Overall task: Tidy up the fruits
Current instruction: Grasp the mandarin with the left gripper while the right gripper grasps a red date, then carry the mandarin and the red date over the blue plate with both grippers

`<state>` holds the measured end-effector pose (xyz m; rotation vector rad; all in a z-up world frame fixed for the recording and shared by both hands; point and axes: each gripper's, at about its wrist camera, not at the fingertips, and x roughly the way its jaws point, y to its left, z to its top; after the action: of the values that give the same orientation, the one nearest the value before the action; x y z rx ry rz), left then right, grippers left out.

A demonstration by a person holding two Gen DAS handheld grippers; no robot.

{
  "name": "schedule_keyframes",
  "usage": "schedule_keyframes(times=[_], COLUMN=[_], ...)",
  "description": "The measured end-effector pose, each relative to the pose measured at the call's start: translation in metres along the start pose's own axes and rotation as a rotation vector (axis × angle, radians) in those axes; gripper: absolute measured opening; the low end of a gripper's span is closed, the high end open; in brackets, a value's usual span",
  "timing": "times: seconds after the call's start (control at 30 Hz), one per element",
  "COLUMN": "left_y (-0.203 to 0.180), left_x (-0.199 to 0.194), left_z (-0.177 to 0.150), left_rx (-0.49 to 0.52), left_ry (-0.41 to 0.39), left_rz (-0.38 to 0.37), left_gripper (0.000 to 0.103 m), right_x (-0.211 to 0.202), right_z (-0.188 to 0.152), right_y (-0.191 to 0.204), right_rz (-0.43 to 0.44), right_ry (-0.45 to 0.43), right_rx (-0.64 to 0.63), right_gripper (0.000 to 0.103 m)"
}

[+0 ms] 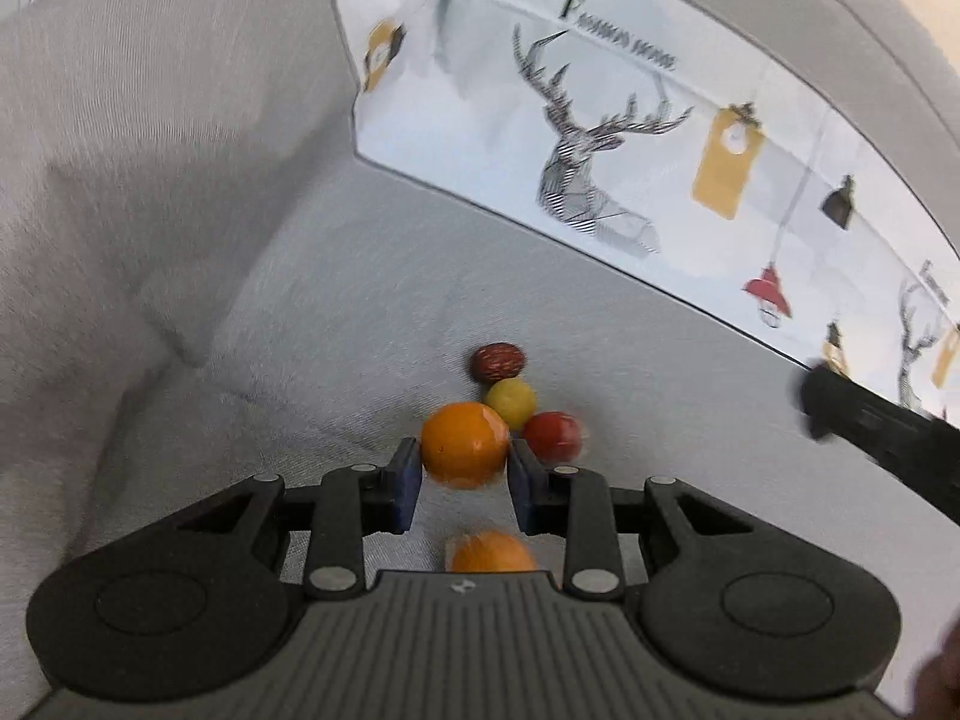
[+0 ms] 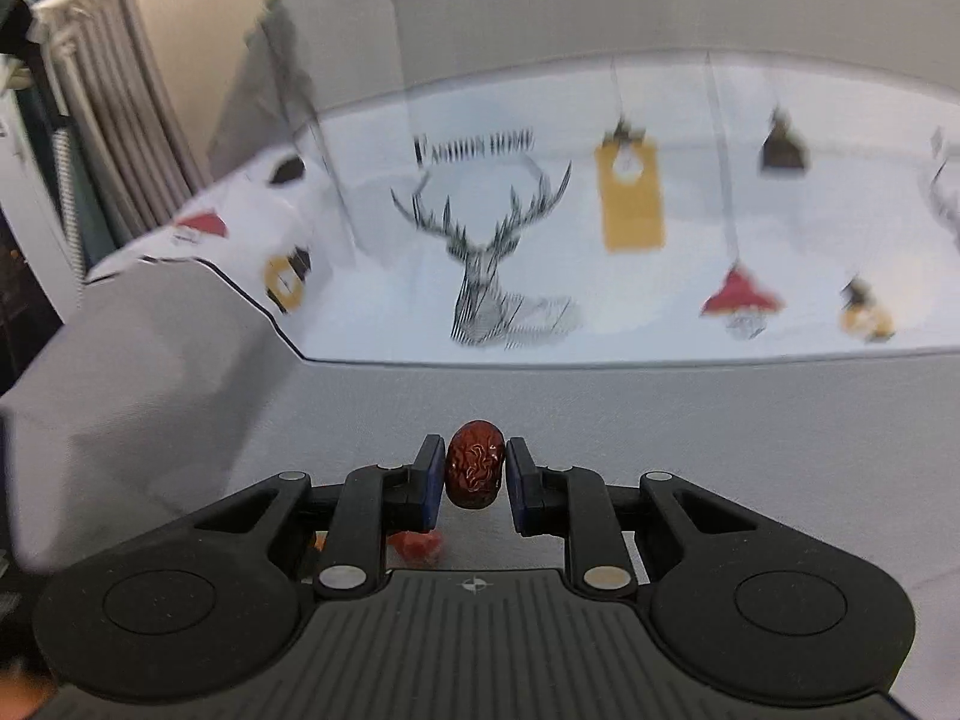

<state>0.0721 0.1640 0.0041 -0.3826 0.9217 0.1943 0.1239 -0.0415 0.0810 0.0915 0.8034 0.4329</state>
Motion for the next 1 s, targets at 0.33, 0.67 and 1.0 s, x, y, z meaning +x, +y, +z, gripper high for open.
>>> schedule_keyframes(times=[0.33, 0.67, 1.0], left_y=[-0.015, -0.032, -0.029], left_x=[-0.025, -0.011, 0.018], left_z=[-0.013, -0.019, -0.027], left_rx=[0.066, 0.14, 0.06], left_ry=[0.066, 0.102, 0.274], left_rz=[-0.081, -0.054, -0.157], left_gripper=[0.033, 0.023, 0.038], right_x=[-0.067, -0.072, -0.079], right_z=[-0.062, -0.059, -0.052], right_y=[-0.051, -0.075, -0.078], right_rz=[-0.073, -0.118, -0.099], right_ry=[0.054, 0.056, 0.043], right_rx=[0.135, 0.122, 0.127], right_gripper=[0.023, 0.023, 0.023])
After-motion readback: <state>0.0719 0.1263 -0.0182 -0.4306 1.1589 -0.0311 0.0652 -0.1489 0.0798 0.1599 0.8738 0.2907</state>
